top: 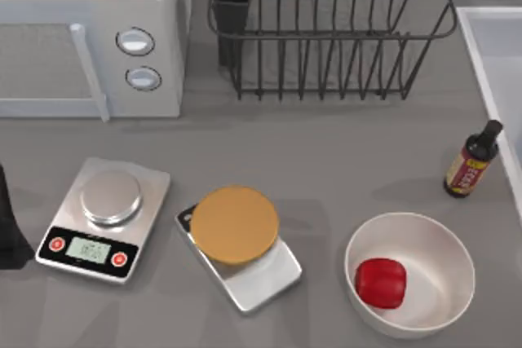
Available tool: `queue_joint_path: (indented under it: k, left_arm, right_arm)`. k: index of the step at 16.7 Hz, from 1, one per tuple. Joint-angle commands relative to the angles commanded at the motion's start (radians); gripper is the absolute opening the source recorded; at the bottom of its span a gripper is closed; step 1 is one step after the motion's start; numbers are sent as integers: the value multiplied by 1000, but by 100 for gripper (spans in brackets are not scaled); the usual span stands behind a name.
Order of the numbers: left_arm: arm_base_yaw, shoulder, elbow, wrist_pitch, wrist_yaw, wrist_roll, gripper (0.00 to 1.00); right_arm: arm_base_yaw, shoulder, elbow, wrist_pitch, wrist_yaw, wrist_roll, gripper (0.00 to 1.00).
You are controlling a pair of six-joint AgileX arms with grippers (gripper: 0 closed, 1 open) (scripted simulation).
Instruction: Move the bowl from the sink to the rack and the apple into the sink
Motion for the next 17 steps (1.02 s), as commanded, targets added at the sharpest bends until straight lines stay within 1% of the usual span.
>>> queue_joint_path:
  k: [10,13,17]
  left_arm:
    - [0,0,0,0,0,0,100]
    - [0,0,0,0,0,0,100]
    - [0,0,0,0,0,0,100]
  right_arm:
    - [-12,-40,-23,-20,-2,-12,0]
    - [-62,-167,-89,-91,-7,-62,0]
    - [-160,-449,-221,-241,-18,-166,0]
